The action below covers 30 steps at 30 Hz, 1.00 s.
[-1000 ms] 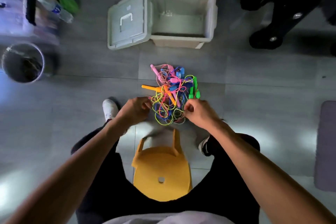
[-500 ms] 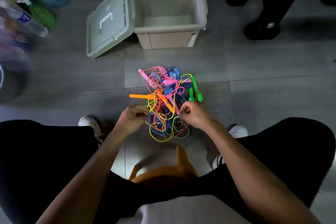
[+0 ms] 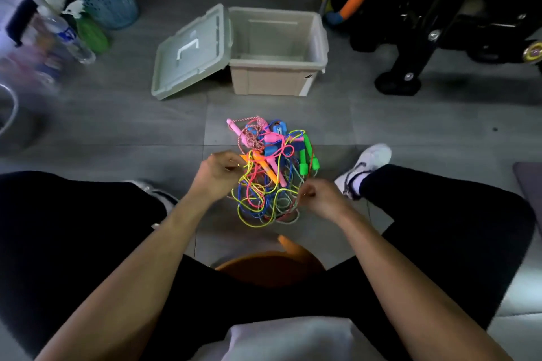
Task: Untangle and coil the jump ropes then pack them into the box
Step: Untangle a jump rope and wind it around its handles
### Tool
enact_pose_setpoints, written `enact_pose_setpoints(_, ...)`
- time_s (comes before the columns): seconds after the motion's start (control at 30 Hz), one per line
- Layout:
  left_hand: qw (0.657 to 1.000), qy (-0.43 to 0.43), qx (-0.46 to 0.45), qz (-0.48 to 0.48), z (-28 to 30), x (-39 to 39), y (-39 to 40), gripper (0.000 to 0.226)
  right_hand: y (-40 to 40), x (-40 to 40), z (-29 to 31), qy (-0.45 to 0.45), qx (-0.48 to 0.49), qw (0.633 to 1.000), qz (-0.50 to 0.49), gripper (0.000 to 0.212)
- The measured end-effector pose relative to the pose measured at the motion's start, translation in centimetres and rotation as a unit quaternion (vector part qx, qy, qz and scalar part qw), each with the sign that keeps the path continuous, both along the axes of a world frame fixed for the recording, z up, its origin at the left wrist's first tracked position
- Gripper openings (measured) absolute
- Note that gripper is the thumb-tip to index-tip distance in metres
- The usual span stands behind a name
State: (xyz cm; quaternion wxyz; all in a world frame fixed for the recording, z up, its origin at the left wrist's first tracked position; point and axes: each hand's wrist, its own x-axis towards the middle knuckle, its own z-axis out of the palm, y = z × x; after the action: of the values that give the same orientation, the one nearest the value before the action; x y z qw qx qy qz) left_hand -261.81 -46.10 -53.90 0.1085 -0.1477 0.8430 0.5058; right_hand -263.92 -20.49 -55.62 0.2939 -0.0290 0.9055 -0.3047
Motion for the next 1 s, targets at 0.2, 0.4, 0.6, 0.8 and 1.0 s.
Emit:
enact_pose_setpoints(0.2, 0.996, -0.078, 0.016, 0.028, -5.8, -1.1, -1.5, 0.034, -1.1, -3.9, -2.5, -0.024, -0.014, 0.999, -0.041, 0.015)
enact_pose_setpoints(0.4, 0.992, -0.12, 0.025, 0.025, -9.7, -4.8, -2.6, 0.037, -4.0, -9.4, -8.3, -0.035, 0.021, 0.998, -0.043, 0.006)
enact_pose_setpoints(0.6, 0.982, -0.159, 0.076, 0.066, -12.6, -7.2, -4.0, 0.016, -6.6, -13.9, -13.8, 0.059, 0.091, 0.992, 0.059, 0.015)
enact_pose_setpoints(0.8, 0.955, -0.203, 0.139, 0.167, -11.6, -7.6, -3.3, 0.024, -8.9, -16.3, -17.6, 0.19, 0.146, 0.944, 0.225, 0.031)
enact_pose_setpoints(1.0, 0.954, -0.19, 0.147, 0.179, -9.8, -7.9, -3.5, 0.023, -9.9, -17.7, -19.0, 0.173, 0.197, 0.922, 0.285, 0.039)
